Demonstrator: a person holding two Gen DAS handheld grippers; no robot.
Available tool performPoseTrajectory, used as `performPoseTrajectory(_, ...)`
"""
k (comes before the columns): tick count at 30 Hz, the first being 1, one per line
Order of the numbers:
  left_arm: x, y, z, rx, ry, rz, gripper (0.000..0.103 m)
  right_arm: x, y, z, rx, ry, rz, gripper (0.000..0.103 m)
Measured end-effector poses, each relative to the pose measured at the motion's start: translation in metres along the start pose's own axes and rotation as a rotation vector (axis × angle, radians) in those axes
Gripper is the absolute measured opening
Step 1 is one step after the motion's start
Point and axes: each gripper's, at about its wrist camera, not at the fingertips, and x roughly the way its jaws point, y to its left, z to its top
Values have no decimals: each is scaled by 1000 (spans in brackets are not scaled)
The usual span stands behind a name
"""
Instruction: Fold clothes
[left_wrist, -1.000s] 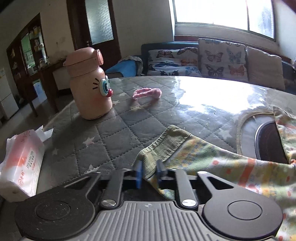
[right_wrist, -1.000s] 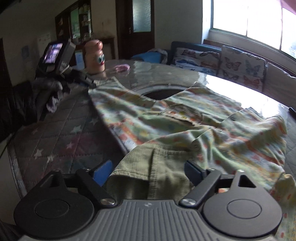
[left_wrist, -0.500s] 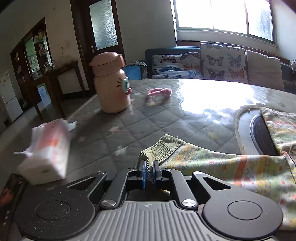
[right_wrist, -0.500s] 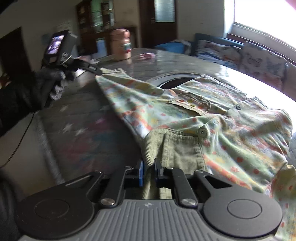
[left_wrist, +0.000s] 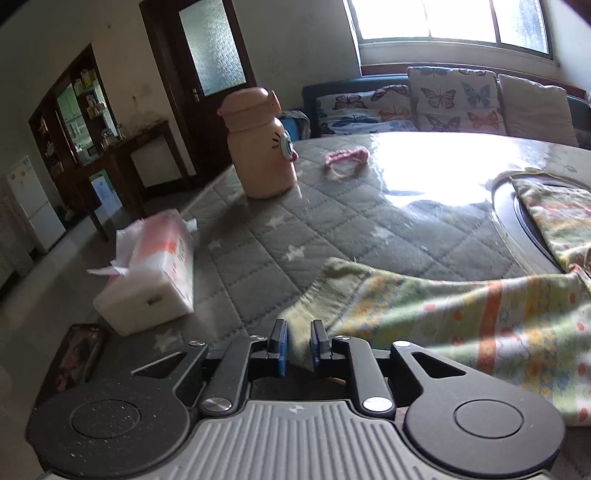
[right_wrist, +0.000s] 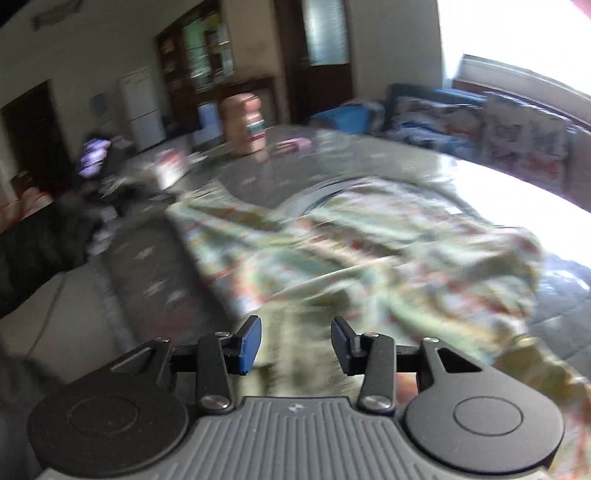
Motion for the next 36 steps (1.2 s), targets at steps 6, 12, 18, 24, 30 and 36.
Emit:
performPoseTrajectory(6, -4, 9, 9, -24, -9, 5, 17, 38, -62, 18, 75, -6, -193, 45)
performPoseTrajectory(12, -10, -16, 19, 1, -25, -107, 17, 80, -118, 26, 151, 39, -313, 46)
performPoseTrajectory(18, -8, -67, 33, 61, -29, -250, 18, 104, -154, 34, 183, 43, -377, 45)
performPoseTrajectory(24, -6, -127, 45, 144, -40, -389, 20, 123, -174, 52, 171, 42, -411, 48)
performPoseTrajectory(30, -6, -183, 50, 245, -50, -493, 26, 145, -200, 67, 207, 23, -427, 67)
performPoseTrajectory(36, -7, -210, 44, 317, -58, -527, 28, 128, -188, 68, 179, 25, -391, 67)
